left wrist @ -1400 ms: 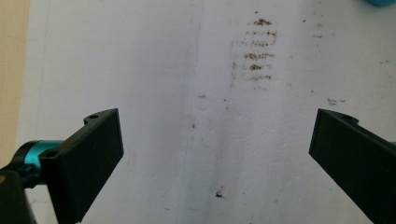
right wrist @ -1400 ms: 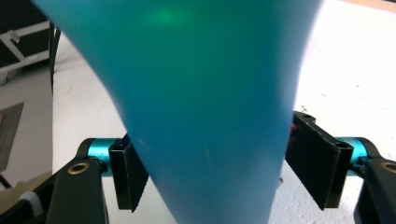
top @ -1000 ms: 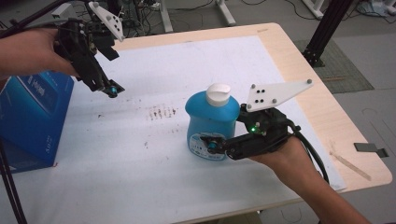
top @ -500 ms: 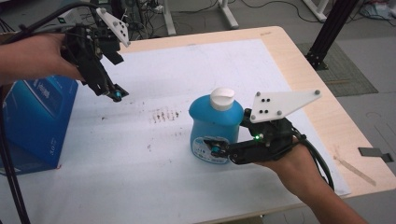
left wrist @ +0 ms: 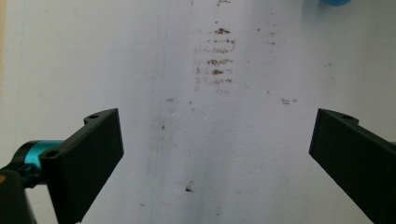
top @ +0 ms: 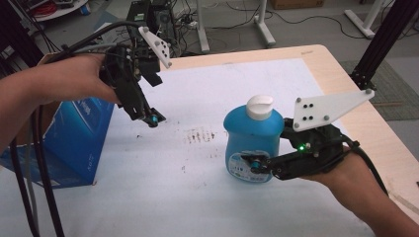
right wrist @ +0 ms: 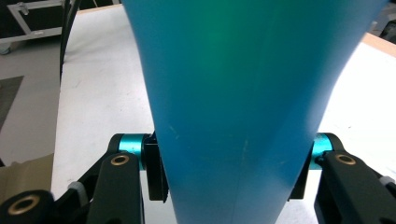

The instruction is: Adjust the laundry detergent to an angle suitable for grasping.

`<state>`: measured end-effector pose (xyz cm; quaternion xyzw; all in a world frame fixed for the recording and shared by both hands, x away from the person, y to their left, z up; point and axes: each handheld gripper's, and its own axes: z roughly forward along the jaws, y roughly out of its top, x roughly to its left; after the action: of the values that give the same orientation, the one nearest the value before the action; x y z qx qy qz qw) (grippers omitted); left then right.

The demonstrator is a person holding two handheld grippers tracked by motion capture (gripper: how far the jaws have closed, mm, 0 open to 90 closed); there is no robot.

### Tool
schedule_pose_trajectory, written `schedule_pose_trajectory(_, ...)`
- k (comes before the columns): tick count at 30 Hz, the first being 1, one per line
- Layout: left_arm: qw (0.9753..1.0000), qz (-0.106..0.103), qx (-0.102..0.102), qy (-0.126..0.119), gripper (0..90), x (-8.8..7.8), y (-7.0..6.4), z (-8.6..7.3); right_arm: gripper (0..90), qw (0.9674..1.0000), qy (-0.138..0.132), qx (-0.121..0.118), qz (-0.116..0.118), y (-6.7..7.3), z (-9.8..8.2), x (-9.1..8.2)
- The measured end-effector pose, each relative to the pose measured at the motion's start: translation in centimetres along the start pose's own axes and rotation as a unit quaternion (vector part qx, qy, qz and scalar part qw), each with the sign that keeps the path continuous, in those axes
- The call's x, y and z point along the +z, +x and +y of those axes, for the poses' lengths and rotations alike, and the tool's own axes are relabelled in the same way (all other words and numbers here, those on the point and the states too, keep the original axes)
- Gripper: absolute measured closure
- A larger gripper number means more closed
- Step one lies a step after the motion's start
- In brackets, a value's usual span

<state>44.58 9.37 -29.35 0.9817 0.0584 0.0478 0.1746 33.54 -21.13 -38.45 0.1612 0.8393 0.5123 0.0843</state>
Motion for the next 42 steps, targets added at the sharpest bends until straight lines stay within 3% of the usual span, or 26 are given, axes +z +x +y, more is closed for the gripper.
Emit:
schedule_pose_trajectory(4,0.9999,-0.014,0.005,-0.009,2.9,-0.7,-1.0,0.7,46.7,0.9999,0.004,0.005,0.01,-0.9,0.4,0.1)
schedule_pose_trajectory(18,0.9985,-0.036,0.04,-0.008,2.9,-2.7,-3.8,2.9,46.7,0.9985,0.014,-0.02,0.049,-1.8,3.4,0.6)
schedule_pose_trajectory(30,0.9976,-0.058,0.038,-0.007,2.9,-3.6,-4.1,3.9,46.7,0.995,0.03,-0.045,0.084,-2.2,5.3,2.2)
schedule_pose_trajectory(42,0.9956,-0.07,0.062,-0.01,2.9,-4.4,-5.4,5.8,46.7,0.9904,0.047,-0.063,0.114,-1.6,6.7,5.0)
